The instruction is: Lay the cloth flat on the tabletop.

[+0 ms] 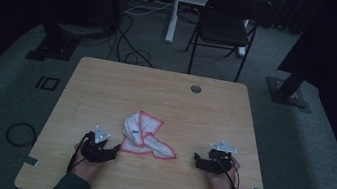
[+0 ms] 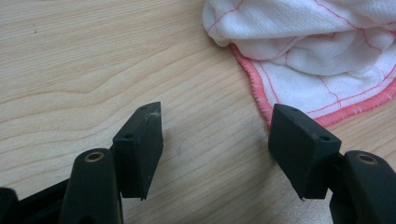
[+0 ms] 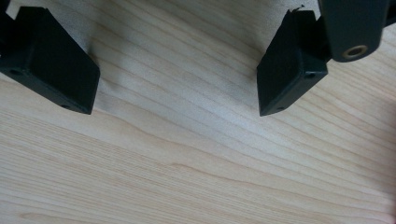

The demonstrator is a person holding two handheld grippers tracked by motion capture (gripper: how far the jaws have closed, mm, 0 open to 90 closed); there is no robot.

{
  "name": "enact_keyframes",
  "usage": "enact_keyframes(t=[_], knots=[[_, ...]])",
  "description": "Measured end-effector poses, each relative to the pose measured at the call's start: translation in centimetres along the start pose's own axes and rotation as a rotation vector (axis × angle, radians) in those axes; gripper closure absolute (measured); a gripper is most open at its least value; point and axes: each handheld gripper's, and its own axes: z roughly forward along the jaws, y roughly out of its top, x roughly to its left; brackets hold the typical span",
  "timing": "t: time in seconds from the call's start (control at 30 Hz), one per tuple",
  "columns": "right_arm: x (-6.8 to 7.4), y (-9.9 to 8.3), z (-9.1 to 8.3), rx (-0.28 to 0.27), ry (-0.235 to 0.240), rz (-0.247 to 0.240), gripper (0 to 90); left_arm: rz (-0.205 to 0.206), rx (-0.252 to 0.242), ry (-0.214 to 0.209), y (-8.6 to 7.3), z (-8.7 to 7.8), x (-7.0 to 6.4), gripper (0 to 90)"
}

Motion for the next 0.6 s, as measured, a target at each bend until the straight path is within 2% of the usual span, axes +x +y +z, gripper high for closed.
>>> enact_keyframes(t=[0.6], knots=[[0.07,0.01,-0.02,-0.005,0.018,-0.016,16.5,0.000,0.000,0.001,0.00,0.00,0.00,36.1]])
